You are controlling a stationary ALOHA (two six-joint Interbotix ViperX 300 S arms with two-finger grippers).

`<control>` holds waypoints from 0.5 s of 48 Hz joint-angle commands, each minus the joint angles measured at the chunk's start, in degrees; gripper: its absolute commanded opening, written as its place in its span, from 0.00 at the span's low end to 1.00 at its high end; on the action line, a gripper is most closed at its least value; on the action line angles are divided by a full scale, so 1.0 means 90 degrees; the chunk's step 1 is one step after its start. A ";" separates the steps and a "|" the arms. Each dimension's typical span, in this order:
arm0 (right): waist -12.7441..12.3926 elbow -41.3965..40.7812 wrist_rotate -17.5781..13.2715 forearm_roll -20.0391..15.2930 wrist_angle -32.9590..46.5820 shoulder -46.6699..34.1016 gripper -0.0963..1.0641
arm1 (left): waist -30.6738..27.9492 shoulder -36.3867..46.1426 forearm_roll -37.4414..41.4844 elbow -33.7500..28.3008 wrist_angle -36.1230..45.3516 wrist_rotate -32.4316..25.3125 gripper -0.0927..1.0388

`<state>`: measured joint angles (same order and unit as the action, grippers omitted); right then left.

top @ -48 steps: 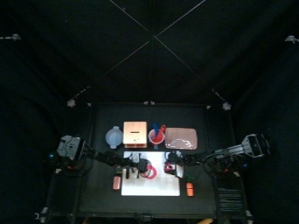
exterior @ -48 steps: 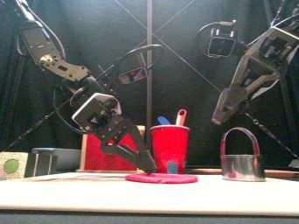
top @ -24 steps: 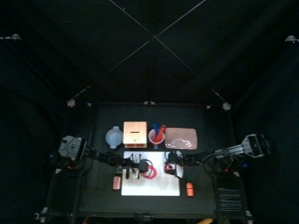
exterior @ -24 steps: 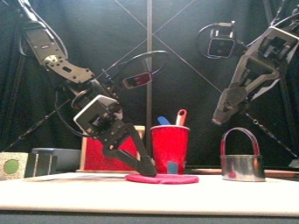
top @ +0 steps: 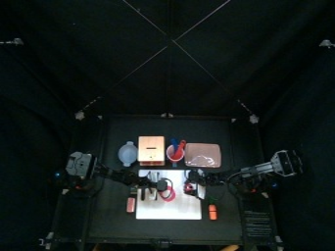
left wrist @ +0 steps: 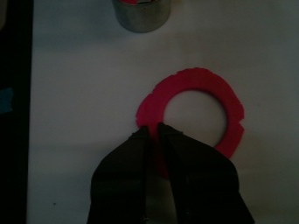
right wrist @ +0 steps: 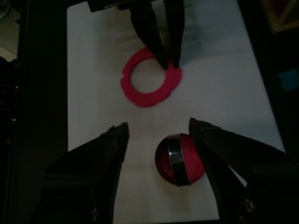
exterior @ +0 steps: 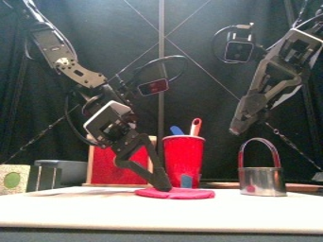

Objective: Get the cutter from the drawer then cut the dough then place the extra dough in the bowl
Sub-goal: Place the extra dough in the bowl

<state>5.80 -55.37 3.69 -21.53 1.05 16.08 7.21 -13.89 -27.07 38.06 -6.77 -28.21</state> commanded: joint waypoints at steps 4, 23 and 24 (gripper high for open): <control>-0.0020 0.0156 -0.0010 -0.0020 -0.0020 0.0117 0.86 | 0.0039 0.0918 0.0176 -0.0020 -0.0107 0.0000 0.54; -0.0049 0.0176 0.0010 0.0049 -0.0029 0.0088 0.86 | -0.0488 0.2373 0.0781 0.0732 -0.0312 -0.0010 0.54; -0.0039 0.0176 0.0010 0.0049 -0.0020 0.0088 0.86 | -0.0527 0.2451 0.0801 0.0771 -0.0293 -0.0010 0.54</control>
<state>5.71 -54.84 3.69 -21.18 0.44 16.00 3.96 5.10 -20.65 45.09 -9.40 -28.30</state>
